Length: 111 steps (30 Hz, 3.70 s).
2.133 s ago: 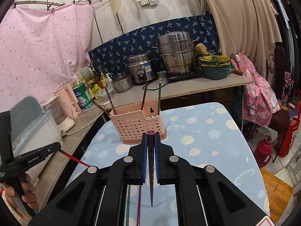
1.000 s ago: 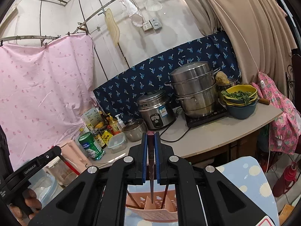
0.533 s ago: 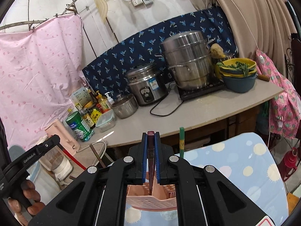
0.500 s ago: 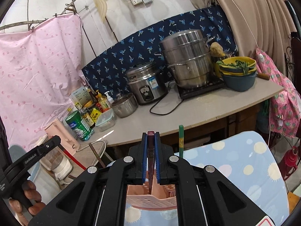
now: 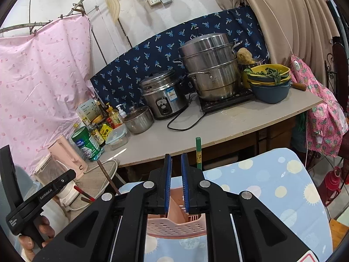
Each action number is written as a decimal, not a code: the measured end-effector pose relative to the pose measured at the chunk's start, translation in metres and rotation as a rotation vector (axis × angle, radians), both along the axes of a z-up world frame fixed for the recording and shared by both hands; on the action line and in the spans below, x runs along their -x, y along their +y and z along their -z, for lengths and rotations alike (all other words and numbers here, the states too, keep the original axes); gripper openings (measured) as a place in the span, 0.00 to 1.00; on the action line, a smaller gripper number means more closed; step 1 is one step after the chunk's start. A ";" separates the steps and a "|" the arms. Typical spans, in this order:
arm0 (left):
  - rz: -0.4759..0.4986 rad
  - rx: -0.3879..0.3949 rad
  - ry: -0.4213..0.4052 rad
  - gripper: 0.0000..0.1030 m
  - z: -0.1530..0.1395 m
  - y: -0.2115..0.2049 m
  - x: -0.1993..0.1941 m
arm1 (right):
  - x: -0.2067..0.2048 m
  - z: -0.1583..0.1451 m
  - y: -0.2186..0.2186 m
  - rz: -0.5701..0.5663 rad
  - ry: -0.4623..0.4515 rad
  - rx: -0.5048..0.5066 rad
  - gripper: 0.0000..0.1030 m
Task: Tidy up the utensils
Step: 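Lower both chopsticks into the pink basket and open both grippers, then move both open grippers back over the remaining chopsticks on the cloth, then close the right gripper on a dark red chopstick while the left grasps a red chopstick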
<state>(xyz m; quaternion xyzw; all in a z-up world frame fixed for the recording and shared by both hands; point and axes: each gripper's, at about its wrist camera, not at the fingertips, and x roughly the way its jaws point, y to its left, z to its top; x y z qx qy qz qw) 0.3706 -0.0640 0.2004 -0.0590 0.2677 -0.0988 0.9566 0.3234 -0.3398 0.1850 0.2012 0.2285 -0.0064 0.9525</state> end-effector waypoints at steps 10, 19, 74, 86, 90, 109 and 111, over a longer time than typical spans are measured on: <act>-0.011 -0.022 -0.013 0.39 -0.006 0.008 0.042 | 0.039 -0.007 0.007 -0.016 -0.014 0.009 0.11; -0.017 -0.055 -0.021 0.47 -0.009 0.013 0.085 | 0.083 -0.002 0.017 -0.037 -0.008 0.007 0.11; 0.063 -0.165 0.298 0.55 0.165 0.040 0.280 | 0.298 0.181 0.119 -0.163 0.362 0.168 0.29; 0.088 -0.184 0.349 0.55 0.189 0.038 0.298 | 0.305 0.202 0.129 -0.187 0.411 0.182 0.28; 0.102 -0.183 0.368 0.55 0.195 0.037 0.302 | 0.306 0.206 0.133 -0.193 0.417 0.195 0.25; 0.164 -0.180 0.400 0.63 0.209 0.025 0.321 | 0.314 0.216 0.129 -0.157 0.427 0.210 0.06; 0.174 -0.176 0.401 0.63 0.210 0.023 0.322 | 0.315 0.216 0.129 -0.157 0.427 0.210 0.06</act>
